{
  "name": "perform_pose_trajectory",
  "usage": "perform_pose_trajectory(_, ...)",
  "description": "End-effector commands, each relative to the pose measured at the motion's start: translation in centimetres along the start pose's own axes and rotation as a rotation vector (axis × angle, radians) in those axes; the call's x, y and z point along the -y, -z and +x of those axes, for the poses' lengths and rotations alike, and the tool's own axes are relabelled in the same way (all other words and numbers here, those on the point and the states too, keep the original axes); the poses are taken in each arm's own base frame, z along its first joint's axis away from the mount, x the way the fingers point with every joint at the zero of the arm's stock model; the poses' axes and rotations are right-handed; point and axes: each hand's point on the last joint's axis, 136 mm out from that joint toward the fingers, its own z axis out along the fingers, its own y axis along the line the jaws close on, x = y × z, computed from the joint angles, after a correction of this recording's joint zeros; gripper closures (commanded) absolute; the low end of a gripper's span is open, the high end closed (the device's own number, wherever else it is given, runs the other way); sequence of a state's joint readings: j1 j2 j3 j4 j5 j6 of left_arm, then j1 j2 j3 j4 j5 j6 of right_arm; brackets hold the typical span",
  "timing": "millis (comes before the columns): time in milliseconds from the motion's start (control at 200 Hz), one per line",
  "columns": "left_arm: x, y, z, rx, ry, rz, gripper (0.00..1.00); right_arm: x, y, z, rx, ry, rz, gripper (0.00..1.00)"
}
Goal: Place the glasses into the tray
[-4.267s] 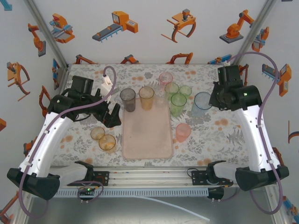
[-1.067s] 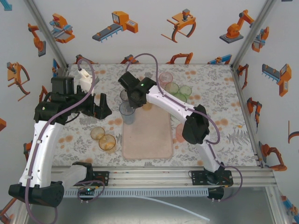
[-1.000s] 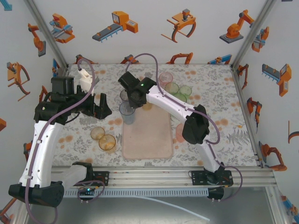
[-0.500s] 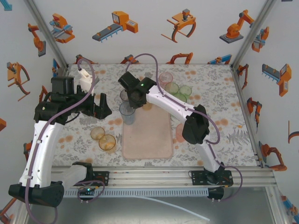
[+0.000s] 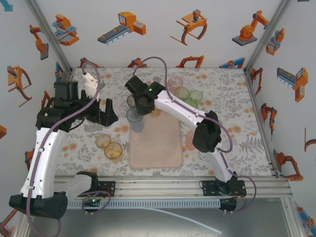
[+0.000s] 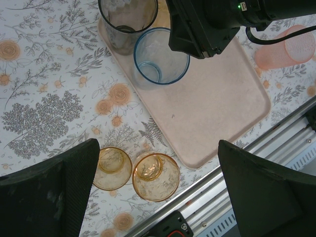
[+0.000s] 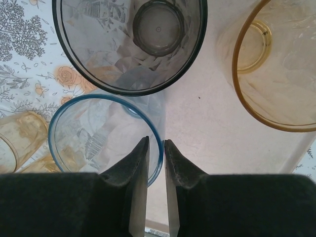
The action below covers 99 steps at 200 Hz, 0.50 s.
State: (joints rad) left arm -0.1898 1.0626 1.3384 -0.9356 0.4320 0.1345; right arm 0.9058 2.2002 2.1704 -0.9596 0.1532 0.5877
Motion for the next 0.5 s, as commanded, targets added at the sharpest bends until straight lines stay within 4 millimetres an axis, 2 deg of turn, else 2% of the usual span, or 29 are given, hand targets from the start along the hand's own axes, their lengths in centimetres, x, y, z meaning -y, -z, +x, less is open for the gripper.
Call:
perform_pose_trajectory(0, 0.33, 0.26, -0.11, 0.012, 0.005, 0.016, 0.03, -0.67, 1.45, -0.52, 0.016, -0.018, -0.034, 0.76)
perform_pose_trajectory(491, 0.40, 0.57, -0.14, 0.019, 0.003, 0.012, 0.03, -0.76, 1.60, -0.31, 0.007, -0.030, -0.043, 0.73)
